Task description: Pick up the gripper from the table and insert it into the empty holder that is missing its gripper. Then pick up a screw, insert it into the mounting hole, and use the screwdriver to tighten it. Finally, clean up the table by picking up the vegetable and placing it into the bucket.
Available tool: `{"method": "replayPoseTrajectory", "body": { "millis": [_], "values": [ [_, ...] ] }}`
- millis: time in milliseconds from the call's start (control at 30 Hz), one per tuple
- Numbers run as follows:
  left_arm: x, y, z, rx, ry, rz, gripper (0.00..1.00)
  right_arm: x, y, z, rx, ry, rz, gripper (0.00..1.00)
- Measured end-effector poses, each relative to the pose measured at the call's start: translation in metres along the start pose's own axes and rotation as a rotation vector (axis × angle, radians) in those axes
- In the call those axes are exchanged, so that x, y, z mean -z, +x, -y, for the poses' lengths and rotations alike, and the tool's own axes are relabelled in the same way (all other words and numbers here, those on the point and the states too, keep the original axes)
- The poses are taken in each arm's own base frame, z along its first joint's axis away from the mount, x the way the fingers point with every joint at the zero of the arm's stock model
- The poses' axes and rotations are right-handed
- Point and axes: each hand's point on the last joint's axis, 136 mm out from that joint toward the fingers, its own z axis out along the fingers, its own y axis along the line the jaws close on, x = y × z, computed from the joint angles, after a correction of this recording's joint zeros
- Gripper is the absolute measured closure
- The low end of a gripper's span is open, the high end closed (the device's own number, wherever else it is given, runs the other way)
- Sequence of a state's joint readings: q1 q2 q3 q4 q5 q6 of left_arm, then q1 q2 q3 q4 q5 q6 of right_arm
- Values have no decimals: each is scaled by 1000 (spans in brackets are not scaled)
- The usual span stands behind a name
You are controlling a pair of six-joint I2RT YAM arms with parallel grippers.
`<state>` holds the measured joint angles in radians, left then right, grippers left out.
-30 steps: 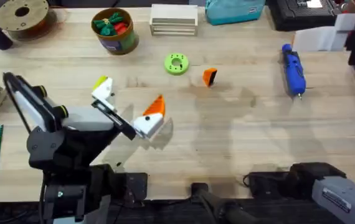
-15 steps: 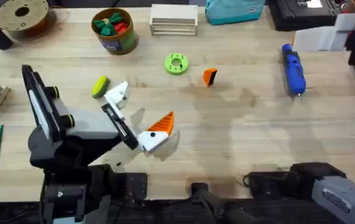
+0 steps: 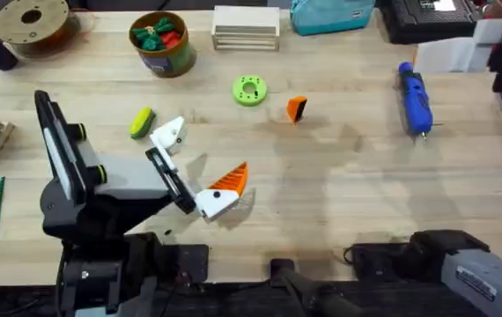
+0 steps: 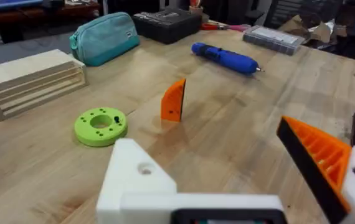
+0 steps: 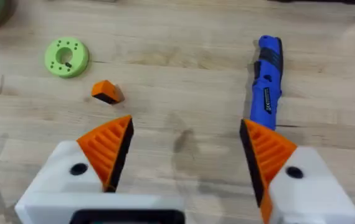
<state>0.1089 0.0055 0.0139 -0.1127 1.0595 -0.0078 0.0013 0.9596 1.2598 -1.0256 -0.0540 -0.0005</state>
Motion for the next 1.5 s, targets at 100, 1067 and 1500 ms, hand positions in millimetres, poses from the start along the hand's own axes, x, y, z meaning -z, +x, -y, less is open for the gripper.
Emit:
{"method": "replayPoseTrajectory", "body": {
  "millis": [100,1067,1500],
  "values": [
    [0,0,0,0,0,0,15,0,0,0,0,0,0,12],
    [0,0,1,0,3,0,16,0,-5,-12,2,-69,20,10],
    [0,0,1,0,3,0,15,-66,-3,-71,191,-201,-203,32]
  ]
}}
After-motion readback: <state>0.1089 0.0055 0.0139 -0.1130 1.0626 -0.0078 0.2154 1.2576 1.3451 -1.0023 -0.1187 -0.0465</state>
